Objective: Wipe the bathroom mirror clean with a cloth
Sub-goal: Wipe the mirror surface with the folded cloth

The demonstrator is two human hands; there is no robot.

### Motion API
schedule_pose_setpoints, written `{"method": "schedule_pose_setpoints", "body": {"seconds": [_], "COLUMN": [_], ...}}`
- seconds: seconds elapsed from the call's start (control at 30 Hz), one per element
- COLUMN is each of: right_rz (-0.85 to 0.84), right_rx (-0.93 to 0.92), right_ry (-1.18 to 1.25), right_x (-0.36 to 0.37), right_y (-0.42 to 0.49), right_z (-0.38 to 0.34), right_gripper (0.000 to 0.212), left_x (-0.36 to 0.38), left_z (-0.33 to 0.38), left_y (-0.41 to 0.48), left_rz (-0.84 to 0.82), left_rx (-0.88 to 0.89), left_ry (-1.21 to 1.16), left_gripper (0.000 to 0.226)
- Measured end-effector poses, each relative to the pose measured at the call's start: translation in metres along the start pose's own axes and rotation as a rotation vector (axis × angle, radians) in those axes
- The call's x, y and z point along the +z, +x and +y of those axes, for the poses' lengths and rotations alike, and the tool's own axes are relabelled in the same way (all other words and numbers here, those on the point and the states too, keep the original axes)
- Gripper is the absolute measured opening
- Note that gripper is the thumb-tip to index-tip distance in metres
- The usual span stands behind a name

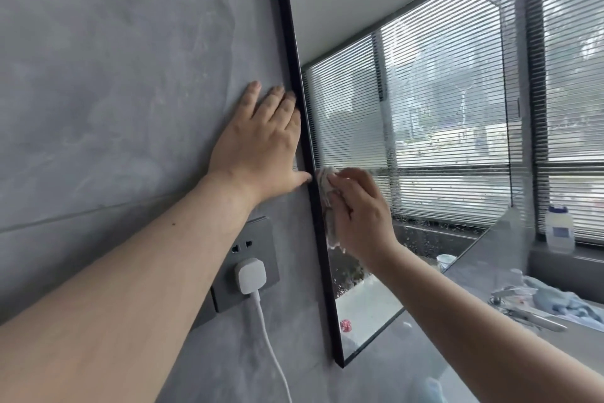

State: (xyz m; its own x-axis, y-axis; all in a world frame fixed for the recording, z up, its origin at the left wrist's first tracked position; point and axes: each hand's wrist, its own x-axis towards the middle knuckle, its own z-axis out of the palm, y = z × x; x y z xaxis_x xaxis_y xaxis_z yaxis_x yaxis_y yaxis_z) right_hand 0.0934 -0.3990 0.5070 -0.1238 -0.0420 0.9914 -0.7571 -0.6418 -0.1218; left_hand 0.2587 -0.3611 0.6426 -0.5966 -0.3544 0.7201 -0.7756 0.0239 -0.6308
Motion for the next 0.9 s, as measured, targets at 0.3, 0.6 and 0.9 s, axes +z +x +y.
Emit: {"method": "schedule_pose_setpoints", "body": {"seconds": [0.3, 0.6, 0.9], "right_rz": [-0.016, -0.141, -0.085], "right_rx": [-0.018, 0.041, 0.230], "right_ry": [0.013, 0.072, 0.043], "right_x": [-0.005, -0.016, -0.005], "right_y": [-0.064, -0.131, -0.049], "right_z": [0.002, 0.000, -0.015], "right_gripper": [0.018, 0.008, 0.015], "left_x": [0.002, 0.002, 0.005], "left_z": [0.004, 0.012, 0.024], "left_y": [-0.004, -0.011, -0.022], "left_rz": [0.004, -0.033, -0.081], "left_rx": [-0.010, -0.023, -0.032], "left_ry": [0.009, 0.014, 0.011], "left_gripper": [0.109, 0.116, 0.119]}}
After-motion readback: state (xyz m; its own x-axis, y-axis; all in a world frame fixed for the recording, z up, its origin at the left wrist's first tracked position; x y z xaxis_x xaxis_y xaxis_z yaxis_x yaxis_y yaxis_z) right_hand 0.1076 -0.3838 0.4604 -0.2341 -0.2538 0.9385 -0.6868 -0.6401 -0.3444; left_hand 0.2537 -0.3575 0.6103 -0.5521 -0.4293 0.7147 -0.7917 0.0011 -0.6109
